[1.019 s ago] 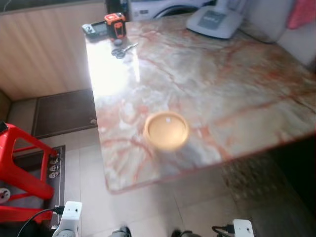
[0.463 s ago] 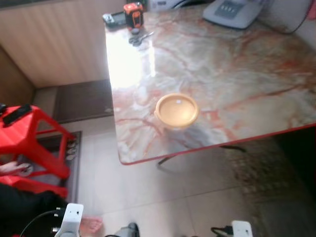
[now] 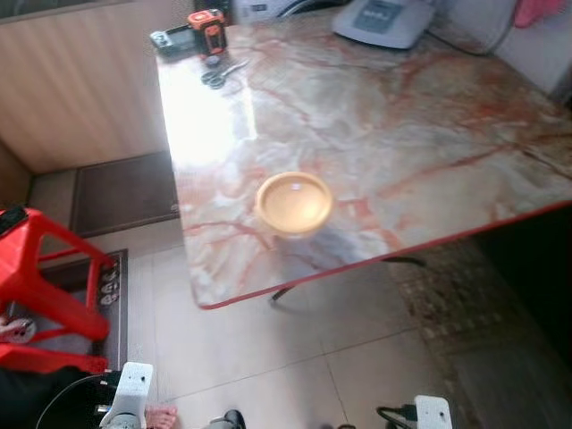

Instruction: Restocking fridge

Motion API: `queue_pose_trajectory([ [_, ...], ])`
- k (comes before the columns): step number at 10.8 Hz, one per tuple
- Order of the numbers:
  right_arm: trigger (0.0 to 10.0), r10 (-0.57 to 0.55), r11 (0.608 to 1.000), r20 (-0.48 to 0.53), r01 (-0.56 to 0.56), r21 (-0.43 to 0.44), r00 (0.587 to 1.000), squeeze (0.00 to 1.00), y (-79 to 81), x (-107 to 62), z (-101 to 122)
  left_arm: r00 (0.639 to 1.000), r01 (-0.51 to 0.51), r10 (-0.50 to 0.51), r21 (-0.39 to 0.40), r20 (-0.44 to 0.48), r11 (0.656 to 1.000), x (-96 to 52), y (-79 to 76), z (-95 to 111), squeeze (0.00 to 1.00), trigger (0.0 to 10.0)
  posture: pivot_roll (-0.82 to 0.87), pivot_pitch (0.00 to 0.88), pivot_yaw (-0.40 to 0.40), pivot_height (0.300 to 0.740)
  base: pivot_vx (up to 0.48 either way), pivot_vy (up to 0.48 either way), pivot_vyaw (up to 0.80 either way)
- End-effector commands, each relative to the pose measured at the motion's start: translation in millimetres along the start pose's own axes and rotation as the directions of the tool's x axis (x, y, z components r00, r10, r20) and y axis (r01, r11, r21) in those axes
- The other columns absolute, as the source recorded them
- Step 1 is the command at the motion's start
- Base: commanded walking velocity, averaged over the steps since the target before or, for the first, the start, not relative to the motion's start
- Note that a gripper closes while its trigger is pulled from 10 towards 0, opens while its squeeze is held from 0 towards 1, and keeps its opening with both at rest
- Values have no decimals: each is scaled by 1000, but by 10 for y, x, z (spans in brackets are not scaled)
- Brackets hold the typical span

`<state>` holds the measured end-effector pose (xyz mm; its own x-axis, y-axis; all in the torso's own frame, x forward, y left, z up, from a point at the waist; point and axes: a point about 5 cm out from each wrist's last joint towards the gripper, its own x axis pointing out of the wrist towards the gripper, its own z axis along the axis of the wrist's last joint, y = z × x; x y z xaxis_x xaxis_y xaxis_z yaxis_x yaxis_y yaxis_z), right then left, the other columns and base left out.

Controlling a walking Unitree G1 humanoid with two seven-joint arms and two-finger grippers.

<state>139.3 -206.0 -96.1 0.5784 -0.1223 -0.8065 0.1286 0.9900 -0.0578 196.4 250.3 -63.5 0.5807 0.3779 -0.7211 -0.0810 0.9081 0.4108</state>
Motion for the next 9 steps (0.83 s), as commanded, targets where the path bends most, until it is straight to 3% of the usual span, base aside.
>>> queue_pose_trajectory([
  [1,10000,10,1000,-60,-10,0,998,0,21,-42,-165,1000,-3,4,15,-22,1000,-9,-6,-60,0,10000,-140,176,22,740,0,0,-800],
  [6,10000,1,1000,-62,-2,-11,998,0,-113,-59,-181,999,28,-28,1,-31,1000,-16,-57,-69,0,10000,-141,173,21,740,0,0,-800],
  [9,10000,15,999,-69,-18,-42,998,0,-67,-45,-161,999,38,-38,-2,-36,999,-20,-72,-79,0,10000,-141,166,22,740,0,0,-792],
])
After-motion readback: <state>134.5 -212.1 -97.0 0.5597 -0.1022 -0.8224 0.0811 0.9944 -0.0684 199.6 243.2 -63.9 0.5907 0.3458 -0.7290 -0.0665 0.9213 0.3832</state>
